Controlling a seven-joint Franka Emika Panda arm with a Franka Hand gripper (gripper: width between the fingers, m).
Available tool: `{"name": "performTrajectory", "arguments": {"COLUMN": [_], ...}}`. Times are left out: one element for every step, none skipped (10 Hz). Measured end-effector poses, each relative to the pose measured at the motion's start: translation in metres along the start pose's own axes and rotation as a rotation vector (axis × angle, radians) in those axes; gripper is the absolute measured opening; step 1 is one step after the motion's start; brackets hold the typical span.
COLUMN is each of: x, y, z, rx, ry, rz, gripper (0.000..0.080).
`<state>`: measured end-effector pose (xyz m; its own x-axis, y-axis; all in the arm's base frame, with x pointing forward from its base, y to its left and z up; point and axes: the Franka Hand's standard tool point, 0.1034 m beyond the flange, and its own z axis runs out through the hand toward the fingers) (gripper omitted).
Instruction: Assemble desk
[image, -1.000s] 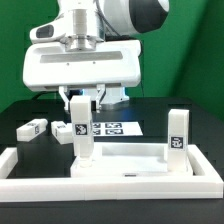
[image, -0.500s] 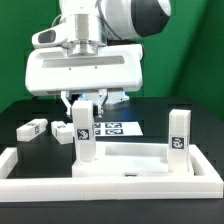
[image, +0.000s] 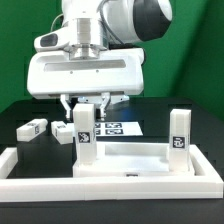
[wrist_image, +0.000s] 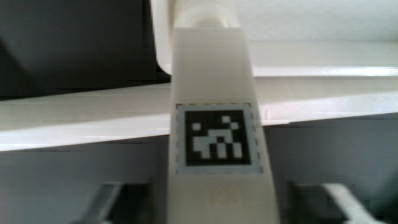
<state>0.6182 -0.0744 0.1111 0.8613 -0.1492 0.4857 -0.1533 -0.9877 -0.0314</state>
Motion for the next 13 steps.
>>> {"name": "performTrajectory", "arguments": {"x": [0.000,0.000,0.000,0.000,0.000,0.000,0.000,-0.003,0.000,0.007,0.012,0.011,0.005], "y": [0.000,0.000,0.000,0.000,0.000,0.000,0.001,-0.001,-0.003,-0.005,-0.004,-0.006,-0.011], "z": [0.000,0.000,0.000,0.000,0.000,0.000,0.000,0.001,-0.008,-0.019,-0.020,-0.019,-0.018], "rx": [0.000,0.000,0.000,0.000,0.000,0.000,-0.001,0.023,0.074,0.107,0.109,0.121,0.148], "ry": [0.000,0.000,0.000,0.000,0.000,-0.001,-0.001,-0.040,-0.113,-0.176,-0.179,-0.203,-0.306], "rz": [0.000,0.000,0.000,0.000,0.000,0.001,0.001,0.005,0.010,0.027,0.026,0.031,0.042], "gripper": [0.0527,0.0611,0.0611,0.0642,0.0648,0.0648,0.0649,0.0649,0.0649,0.0649,0.0649,0.0649,0.0649]}}
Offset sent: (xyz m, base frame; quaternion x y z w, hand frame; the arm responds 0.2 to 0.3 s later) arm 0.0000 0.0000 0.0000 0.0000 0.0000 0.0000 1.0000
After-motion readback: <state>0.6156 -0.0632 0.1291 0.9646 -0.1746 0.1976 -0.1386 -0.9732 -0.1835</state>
